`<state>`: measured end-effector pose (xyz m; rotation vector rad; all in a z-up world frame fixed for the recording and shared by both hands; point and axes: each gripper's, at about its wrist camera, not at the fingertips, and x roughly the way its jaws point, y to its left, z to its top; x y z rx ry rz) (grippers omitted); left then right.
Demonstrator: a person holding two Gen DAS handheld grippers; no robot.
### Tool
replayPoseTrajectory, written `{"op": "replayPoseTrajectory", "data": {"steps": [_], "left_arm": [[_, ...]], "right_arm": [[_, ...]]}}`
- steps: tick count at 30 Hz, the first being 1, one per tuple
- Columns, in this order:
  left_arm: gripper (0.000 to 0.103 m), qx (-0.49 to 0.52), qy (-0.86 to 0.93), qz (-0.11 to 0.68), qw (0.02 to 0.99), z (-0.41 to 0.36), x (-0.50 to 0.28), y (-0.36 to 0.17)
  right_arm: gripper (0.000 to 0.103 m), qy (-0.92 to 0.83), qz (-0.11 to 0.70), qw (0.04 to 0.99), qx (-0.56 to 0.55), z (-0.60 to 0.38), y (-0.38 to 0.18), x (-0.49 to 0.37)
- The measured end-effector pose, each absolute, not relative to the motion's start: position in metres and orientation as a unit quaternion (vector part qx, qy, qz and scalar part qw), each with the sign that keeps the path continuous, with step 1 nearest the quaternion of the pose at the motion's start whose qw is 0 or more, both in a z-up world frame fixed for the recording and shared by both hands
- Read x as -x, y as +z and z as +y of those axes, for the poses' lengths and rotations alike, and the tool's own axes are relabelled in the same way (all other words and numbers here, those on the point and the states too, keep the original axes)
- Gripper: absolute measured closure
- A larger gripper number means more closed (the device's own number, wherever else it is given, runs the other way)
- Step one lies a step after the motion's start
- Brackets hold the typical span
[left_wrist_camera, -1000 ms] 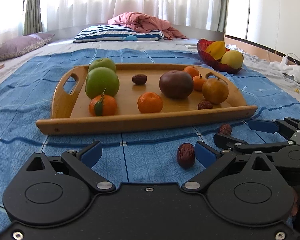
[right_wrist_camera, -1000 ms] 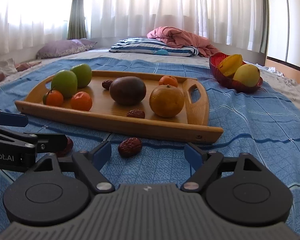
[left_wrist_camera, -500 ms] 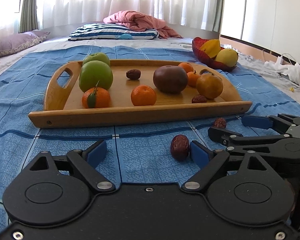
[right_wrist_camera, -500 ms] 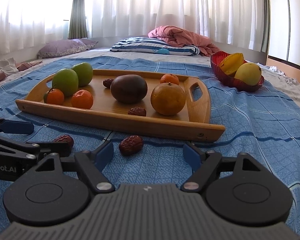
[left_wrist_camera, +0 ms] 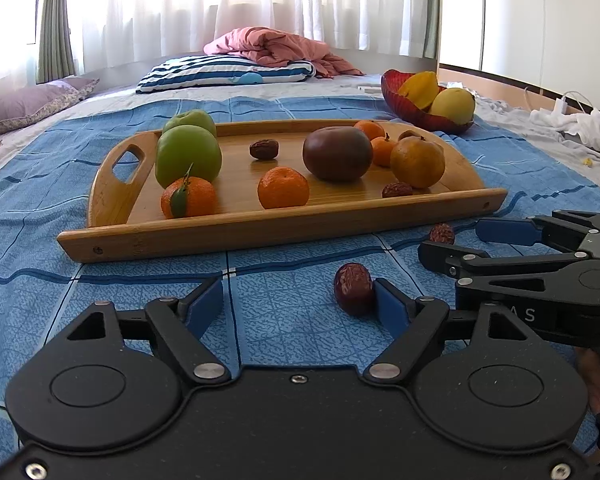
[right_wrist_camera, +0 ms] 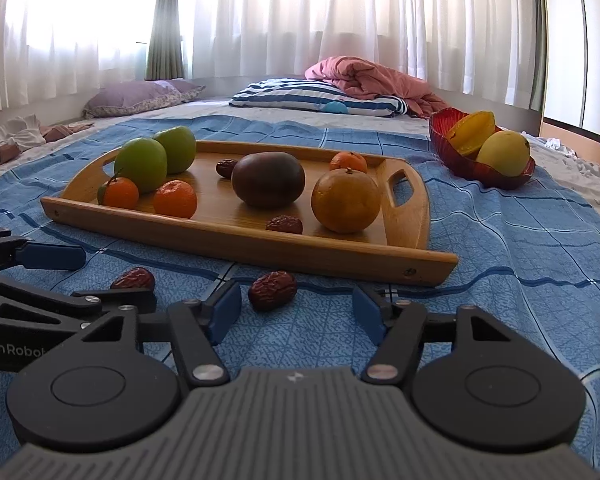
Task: Organize fruits
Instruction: 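Withdraw both tools from the tray toward the red dates on the cloth, then grasp a red date with the left tool while the right tool grasps another date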
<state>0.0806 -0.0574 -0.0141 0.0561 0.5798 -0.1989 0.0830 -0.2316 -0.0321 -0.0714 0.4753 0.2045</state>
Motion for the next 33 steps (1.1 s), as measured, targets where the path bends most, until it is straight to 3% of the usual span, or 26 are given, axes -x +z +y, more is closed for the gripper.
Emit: {"op": "replayPoseTrajectory", "data": {"steps": [5, 10, 22, 26, 33], "left_arm": [[0.031, -0.027, -0.097, 0.284, 0.954, -0.0570, -0.0792, -0.0138], [0.049, -0.022, -0.102, 0.282, 0.954, -0.0553, -0.0791, -0.0130], [0.071, -0.013, -0.099, 0.283, 0.954, -0.0529, -0.0778, -0.0119], [0.073, -0.009, -0.096, 0.284, 0.954, -0.0512, -0.0783, -0.0120], [0.075, -0.011, -0.093, 0.283, 0.955, -0.0515, -0.0774, -0.0122]], "right_arm": [[0.032, 0.105, 0.233, 0.966, 0.037, -0.2314, -0.0319, -0.0825], [0.041, 0.113, 0.230, 0.965, 0.049, -0.2283, -0.0326, -0.0801], [0.056, 0.124, 0.231, 0.964, 0.042, -0.2302, -0.0337, -0.0806], [0.058, 0.127, 0.232, 0.964, 0.037, -0.2314, -0.0338, -0.0812], [0.074, 0.122, 0.228, 0.965, 0.033, -0.2334, -0.0344, -0.0806]]}}
